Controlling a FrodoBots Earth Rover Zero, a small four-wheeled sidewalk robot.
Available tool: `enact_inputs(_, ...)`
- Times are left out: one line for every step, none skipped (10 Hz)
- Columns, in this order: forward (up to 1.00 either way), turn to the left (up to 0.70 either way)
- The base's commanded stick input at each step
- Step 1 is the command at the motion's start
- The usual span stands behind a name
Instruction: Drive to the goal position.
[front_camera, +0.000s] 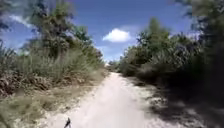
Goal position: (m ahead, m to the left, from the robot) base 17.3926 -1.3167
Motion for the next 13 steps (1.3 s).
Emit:
enact_inputs(0.85,0.00)
enact_inputs(0.85,0.00)
enact_inputs(0.85,0.00)
enact_inputs(0.85,0.00)
enact_inputs(0.85,0.00)
enact_inputs(0.85,0.00)
enact_inputs(0.85,0.00)
enact_inputs(0.85,0.00)
enact_inputs(0.85,0.00)
enact_inputs(0.85,0.00)
enact_inputs(0.85,0.00)
enact_inputs(0.85,0.00)
enact_inputs(0.85,0.00)
